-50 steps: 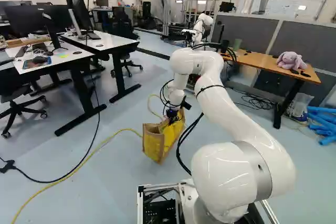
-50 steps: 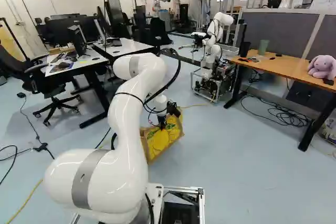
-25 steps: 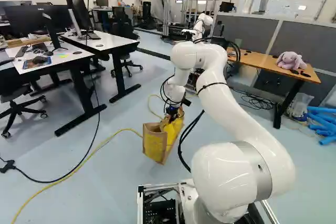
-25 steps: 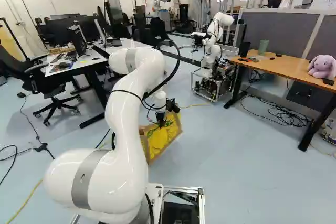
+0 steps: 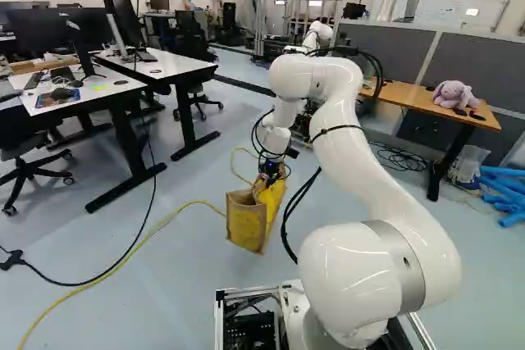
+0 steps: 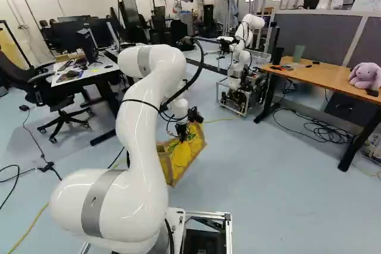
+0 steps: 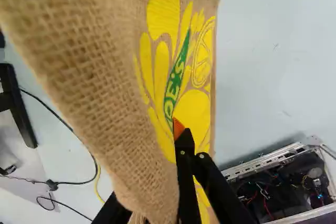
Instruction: Pick up the bag on the ground and place it on the table
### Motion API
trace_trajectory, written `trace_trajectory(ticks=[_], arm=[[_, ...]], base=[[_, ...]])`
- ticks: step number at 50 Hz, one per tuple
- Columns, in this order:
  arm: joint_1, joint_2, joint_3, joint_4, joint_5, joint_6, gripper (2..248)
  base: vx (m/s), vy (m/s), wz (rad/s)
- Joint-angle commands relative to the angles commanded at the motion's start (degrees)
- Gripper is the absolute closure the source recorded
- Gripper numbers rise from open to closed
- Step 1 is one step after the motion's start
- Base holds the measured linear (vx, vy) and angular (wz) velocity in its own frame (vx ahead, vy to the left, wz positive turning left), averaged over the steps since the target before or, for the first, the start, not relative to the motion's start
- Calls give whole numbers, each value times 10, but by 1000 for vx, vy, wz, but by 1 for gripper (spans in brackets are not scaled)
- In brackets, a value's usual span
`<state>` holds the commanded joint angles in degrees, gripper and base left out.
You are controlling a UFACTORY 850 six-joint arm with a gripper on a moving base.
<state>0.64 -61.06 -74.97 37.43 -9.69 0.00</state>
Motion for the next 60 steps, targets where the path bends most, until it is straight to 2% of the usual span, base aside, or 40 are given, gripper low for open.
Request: trace_trajectory(ticks=[44,60], arm=[[0,93,63,-123,0,0,229],[0,126,83,-151,0,0,229]], base=[[0,0,0],[0,0,0]])
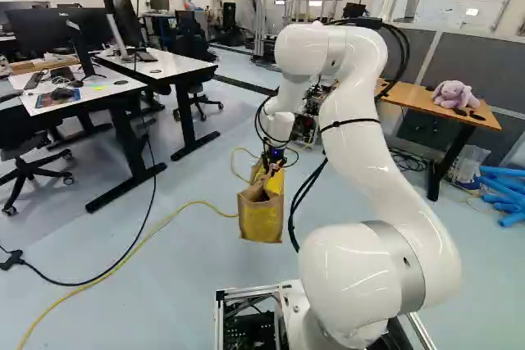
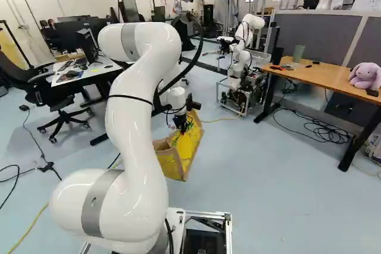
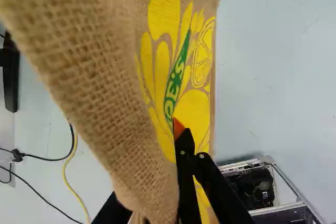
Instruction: Pick up the bag on the ground and place it on the table
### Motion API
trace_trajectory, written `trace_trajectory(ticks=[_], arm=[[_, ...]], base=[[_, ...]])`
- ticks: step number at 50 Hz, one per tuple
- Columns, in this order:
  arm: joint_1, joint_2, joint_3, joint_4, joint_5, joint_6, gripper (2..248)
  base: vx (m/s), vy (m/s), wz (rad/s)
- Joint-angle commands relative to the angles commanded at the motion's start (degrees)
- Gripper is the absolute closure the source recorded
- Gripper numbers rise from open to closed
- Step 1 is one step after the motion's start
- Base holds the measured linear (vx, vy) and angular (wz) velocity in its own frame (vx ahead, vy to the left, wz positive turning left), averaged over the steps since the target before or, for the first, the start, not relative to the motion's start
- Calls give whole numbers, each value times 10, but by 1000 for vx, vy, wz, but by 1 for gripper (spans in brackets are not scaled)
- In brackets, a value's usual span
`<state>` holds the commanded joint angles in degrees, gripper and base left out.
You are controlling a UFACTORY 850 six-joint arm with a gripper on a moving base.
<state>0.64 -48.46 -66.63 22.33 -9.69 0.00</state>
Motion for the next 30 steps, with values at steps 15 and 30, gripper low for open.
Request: trace_trajectory(ticks=[15,30], arm=[[0,29,14,-14,-12,0,229],[0,57,25,-25,-37,0,229]], base=[[0,0,0],[0,0,0]])
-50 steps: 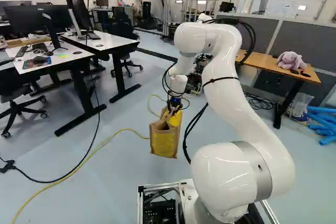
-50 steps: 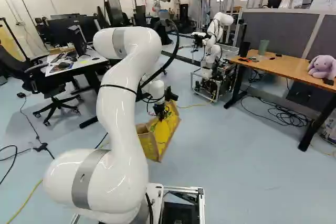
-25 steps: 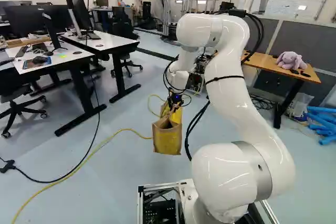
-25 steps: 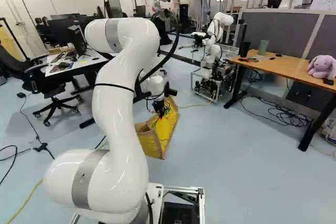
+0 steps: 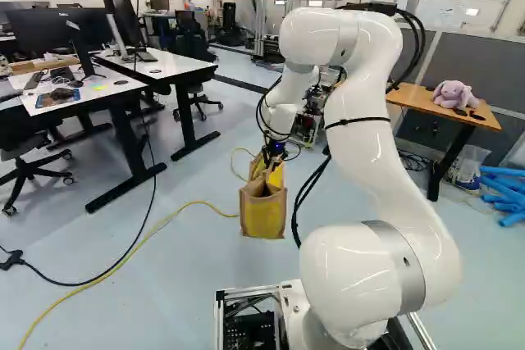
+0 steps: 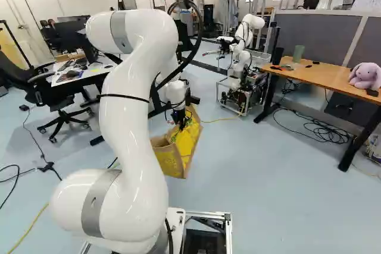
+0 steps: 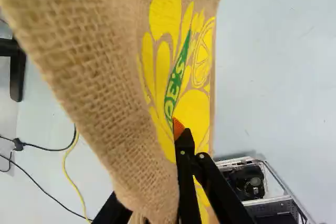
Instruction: Pick up the bag on the ground and place it on the table
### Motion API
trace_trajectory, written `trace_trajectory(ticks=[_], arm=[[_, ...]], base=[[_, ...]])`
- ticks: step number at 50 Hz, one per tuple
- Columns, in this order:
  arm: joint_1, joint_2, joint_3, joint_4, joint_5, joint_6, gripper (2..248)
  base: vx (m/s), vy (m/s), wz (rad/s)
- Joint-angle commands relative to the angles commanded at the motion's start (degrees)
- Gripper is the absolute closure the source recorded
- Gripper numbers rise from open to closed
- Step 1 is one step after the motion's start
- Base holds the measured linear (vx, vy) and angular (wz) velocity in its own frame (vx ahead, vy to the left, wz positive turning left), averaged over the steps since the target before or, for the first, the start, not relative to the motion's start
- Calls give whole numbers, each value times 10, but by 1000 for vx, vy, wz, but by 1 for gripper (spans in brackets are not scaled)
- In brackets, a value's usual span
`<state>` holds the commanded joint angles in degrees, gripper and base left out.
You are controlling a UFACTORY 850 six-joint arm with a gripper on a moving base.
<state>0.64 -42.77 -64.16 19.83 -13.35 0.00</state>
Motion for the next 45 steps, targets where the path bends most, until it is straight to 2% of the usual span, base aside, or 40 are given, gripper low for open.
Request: trace_trajectory(ticks=[19,45], arm=[[0,35,12,-21,-27,0,229],[0,79,21,-77,-38,0,229]], base=[[0,0,0],[0,0,0]])
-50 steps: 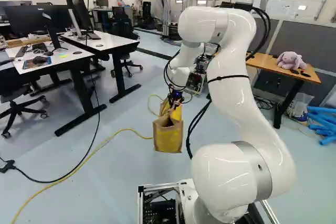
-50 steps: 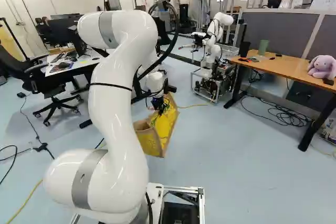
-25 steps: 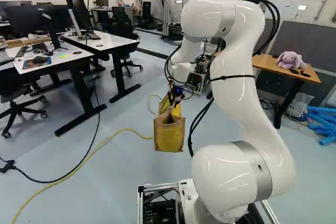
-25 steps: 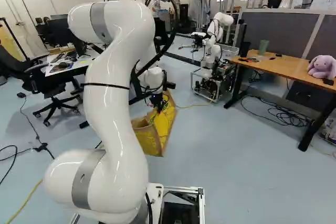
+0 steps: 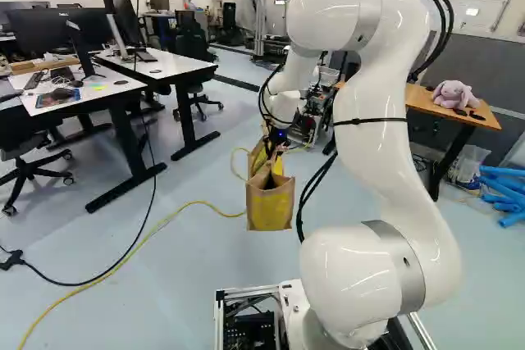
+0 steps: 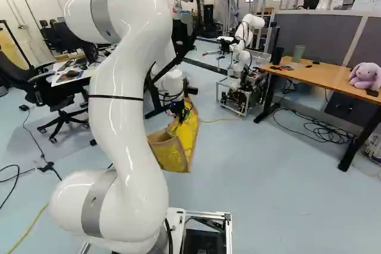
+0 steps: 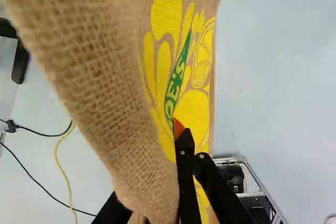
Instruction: Pick up the bag on the ground and place it on the table
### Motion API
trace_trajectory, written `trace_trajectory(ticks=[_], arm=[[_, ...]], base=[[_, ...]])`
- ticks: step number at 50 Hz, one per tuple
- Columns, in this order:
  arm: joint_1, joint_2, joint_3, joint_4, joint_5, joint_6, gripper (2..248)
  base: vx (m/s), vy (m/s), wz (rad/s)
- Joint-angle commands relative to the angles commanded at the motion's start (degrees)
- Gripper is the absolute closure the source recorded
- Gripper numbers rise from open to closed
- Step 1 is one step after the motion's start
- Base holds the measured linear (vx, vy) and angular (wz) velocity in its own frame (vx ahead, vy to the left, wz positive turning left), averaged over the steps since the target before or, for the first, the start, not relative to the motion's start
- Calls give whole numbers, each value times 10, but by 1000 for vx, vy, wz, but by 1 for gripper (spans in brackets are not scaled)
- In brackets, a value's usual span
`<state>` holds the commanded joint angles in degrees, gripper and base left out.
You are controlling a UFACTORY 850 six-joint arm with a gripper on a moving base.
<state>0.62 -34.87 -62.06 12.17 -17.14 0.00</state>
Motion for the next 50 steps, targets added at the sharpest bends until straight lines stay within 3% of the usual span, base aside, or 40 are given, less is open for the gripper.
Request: trace_trajectory(ticks=[30,50], arm=[[0,43,-3,-56,-49,0,229],[0,74,-1,-74,-95,0,229]], base=[[0,0,0],[0,0,0]])
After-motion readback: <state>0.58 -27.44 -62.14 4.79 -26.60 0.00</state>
